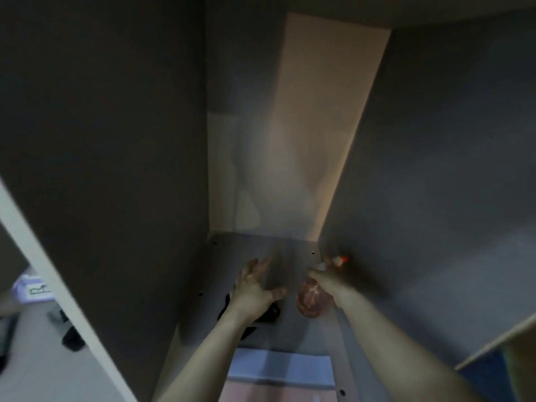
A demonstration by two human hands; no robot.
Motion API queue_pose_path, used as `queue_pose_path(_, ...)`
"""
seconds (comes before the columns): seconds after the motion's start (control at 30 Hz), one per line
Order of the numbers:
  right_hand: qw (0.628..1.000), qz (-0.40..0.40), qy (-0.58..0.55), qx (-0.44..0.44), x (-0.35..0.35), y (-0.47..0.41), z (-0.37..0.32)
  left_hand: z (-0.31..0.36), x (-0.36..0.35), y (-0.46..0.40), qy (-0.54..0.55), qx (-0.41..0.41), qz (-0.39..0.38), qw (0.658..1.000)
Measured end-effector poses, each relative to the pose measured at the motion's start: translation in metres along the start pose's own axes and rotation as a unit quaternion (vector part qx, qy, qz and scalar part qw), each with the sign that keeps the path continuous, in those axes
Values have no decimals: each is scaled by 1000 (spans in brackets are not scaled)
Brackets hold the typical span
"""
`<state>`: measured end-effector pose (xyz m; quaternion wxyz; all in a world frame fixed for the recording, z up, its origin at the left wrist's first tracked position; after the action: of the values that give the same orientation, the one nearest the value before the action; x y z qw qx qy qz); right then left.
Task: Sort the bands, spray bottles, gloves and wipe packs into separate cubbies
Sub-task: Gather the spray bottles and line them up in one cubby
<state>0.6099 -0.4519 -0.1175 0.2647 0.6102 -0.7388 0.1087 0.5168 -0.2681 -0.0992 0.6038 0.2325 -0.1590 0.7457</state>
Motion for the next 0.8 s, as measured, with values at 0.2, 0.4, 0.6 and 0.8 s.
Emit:
queue_pose_path(0.2,999,22,31,7,-21,-29,19,-1,12,-13,-39,1,1,999)
queue_pose_path(0.4,997,54,35,49,-14,-13,16,-3,5,-16,-17,-3,-14,1000)
queue_pose_path(0.6,993,31,14,114,8,12,-3,-4,-5,-8,30,-6,-55,998)
queue_pose_path(0.8,977,-67,0,202,58,80,-80,6,-3,13,76,-46,-61,994)
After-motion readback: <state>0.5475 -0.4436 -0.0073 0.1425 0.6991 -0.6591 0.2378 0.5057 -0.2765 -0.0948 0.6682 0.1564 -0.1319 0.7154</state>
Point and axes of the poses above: each hand's wrist, its own y-axis away from the middle knuckle, its own x-axis out of the back of the hand, z = x × y, the point moved 1 cm from there along -y, towards the middle knuckle, and after that the axes turned 9 degrees about z, right-handed, at the moved point
